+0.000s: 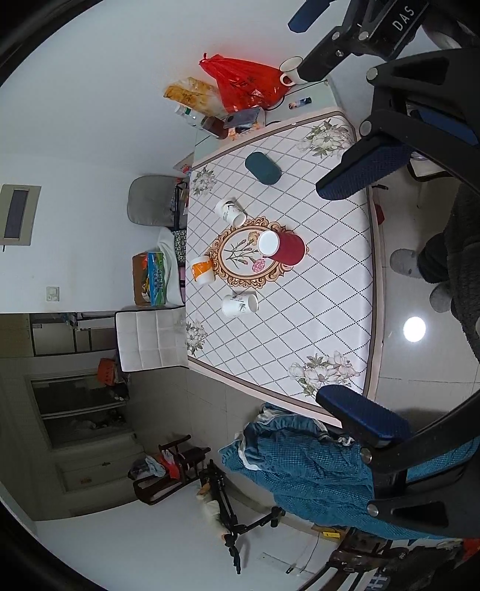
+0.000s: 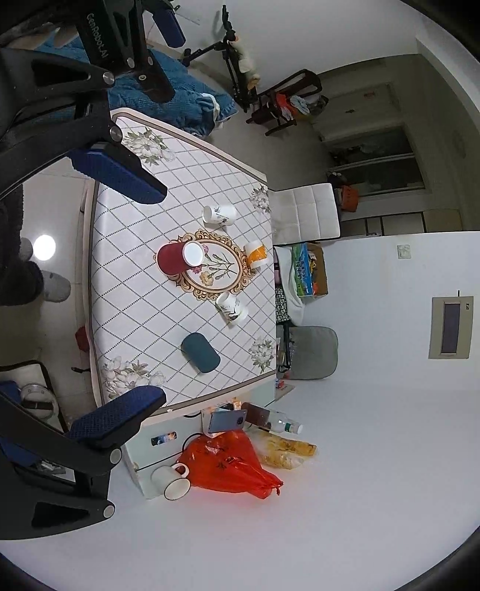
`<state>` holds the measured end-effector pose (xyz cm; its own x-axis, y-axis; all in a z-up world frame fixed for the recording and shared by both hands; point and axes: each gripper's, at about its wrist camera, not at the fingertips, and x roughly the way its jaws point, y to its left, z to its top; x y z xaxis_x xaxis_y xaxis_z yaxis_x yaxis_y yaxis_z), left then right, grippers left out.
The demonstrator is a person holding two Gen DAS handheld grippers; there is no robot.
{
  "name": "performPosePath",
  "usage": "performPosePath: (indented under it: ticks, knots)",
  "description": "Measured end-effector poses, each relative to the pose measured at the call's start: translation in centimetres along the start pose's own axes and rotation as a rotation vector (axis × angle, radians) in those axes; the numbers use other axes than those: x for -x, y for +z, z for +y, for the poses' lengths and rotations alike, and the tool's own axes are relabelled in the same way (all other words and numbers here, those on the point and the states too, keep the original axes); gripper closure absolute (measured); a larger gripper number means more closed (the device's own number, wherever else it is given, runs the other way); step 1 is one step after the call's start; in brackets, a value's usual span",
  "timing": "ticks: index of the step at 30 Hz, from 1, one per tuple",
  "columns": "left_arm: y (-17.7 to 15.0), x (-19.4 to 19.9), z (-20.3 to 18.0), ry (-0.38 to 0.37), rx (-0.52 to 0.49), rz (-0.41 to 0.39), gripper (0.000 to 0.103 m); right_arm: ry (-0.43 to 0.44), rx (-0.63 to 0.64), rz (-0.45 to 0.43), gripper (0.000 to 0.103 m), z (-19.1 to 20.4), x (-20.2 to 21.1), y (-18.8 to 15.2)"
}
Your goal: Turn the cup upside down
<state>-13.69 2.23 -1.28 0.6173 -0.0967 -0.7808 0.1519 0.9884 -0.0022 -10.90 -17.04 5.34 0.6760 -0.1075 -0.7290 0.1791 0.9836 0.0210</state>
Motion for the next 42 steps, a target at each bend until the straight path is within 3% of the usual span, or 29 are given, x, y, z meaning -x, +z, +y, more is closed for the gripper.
performPosePath:
  ticks: [42]
  knots:
    - [-1.4,1.2,-0.4,0.01,-0.018,0.003,0.0,0.043,-0.007,0.038,0.002,-0.6,-0.8,-1.7]
